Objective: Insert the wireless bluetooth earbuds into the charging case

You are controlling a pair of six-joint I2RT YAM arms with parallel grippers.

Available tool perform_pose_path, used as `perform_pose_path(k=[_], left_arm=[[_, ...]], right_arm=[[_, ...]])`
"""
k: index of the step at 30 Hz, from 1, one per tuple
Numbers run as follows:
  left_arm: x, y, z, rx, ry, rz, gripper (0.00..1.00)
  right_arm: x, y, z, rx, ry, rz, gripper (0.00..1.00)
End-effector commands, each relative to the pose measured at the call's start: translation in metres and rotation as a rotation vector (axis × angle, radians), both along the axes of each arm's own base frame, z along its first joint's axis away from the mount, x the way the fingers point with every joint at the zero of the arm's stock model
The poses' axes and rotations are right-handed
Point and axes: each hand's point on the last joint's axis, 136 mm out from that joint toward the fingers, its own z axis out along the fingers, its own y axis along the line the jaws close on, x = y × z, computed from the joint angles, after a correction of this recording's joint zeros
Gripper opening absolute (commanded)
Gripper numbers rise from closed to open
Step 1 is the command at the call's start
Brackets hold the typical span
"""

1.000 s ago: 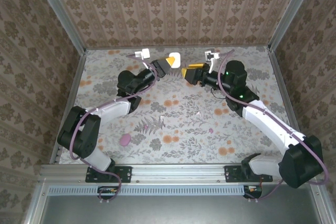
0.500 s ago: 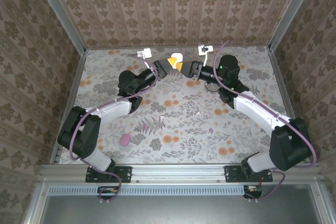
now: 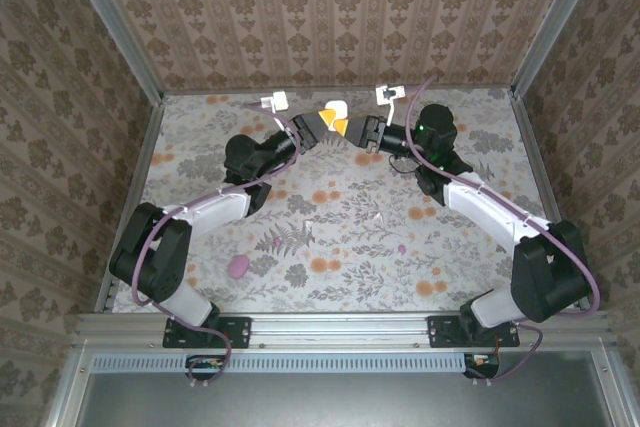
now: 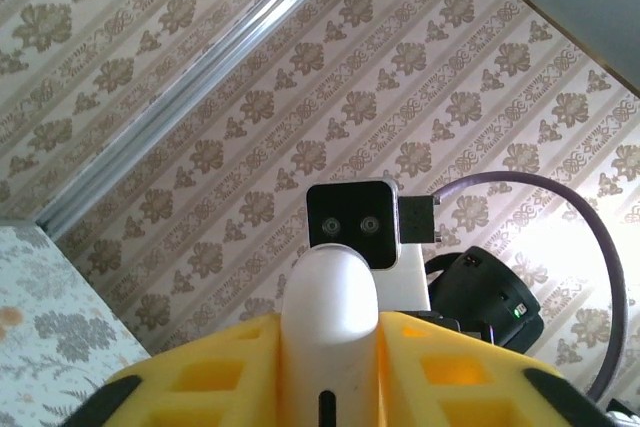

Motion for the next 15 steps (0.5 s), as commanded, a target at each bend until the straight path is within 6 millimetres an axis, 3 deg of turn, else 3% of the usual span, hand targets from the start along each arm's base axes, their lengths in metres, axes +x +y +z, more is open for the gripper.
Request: perform_pose_path(k=[1, 5, 8, 13, 15], left_arm=[[-0.011, 0.006, 0.017, -0.001, -0.089, -0.047, 0.33], [-0.017, 0.0, 0.01, 0.056, -0.116, -0.126, 0.5], [-0.022, 0.0, -0.002, 0.136, -0.154, -0.18, 0.56], [-0.045, 0.008, -0.029, 0.371, -0.285, -0.256, 0.56], [-0.065, 0.011, -0.045, 0.529, -0.376, -0.281, 0.57]], right_arm=[[-0.016, -0.006, 0.018, -0.069, -0.096, 0.018, 0.23], [-0.027, -0.009, 0.014, -0.148, -0.113, 0.05, 0.22], [-0.036, -0.011, 0.01, -0.212, -0.144, 0.075, 0.22], [-0.055, -0.019, -0.009, -0.384, -0.225, 0.123, 0.23], [-0.063, -0.021, -0.014, -0.441, -0.279, 0.148, 0.23]])
